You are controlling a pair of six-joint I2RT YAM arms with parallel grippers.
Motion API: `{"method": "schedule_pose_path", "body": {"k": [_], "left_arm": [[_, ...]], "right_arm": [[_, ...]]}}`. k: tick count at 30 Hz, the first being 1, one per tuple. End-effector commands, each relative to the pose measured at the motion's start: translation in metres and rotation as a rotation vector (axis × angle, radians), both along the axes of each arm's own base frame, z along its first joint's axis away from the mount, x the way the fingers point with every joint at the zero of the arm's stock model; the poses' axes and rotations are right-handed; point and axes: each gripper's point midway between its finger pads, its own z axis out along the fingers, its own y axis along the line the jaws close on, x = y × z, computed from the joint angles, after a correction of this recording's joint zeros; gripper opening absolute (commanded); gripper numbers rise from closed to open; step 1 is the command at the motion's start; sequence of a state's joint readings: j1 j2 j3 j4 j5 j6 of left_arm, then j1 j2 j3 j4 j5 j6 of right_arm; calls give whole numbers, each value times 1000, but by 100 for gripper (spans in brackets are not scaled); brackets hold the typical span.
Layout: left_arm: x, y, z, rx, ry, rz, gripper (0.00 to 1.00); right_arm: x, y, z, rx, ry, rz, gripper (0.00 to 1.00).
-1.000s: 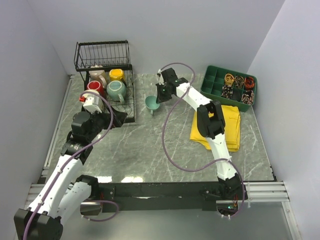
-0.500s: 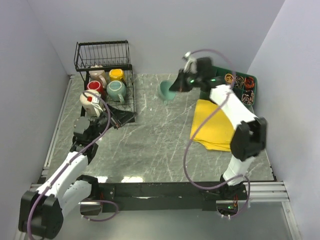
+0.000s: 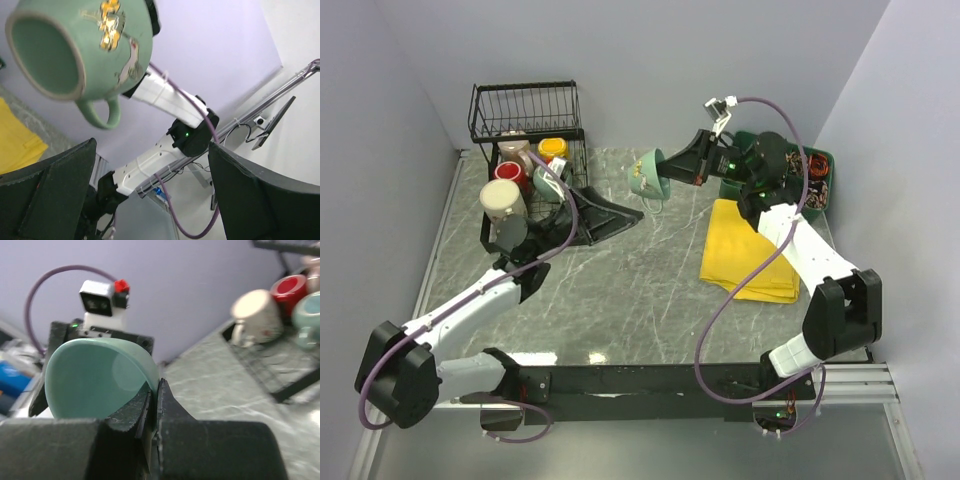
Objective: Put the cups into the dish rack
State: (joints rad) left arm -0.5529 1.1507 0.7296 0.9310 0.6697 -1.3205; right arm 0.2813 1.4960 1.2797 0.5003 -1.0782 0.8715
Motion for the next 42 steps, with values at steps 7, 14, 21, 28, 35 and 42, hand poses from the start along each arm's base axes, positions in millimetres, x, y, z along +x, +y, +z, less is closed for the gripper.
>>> {"method": "schedule_pose_path", "body": {"k": [7, 14, 21, 28, 35, 42], "left_arm": [[6, -22, 36, -48, -101, 8, 95], [8, -33, 36, -50, -72, -36, 71], [10, -34, 37, -47, -61, -42, 6], [6, -25, 39, -61, -76, 4, 1], [20, 9, 18, -21, -23, 164, 1], [80, 70, -68, 252, 195, 547, 1]], "right_arm": [[-60, -1, 49, 190, -132, 148, 0], [-58, 9, 34, 156, -141, 138, 0], [-55, 10, 22, 130, -133, 133, 0], [-51, 9, 0, 50, -141, 100, 31], [-36, -10, -33, -105, -191, -1, 100], [-26, -70, -93, -321, -253, -194, 100]]}}
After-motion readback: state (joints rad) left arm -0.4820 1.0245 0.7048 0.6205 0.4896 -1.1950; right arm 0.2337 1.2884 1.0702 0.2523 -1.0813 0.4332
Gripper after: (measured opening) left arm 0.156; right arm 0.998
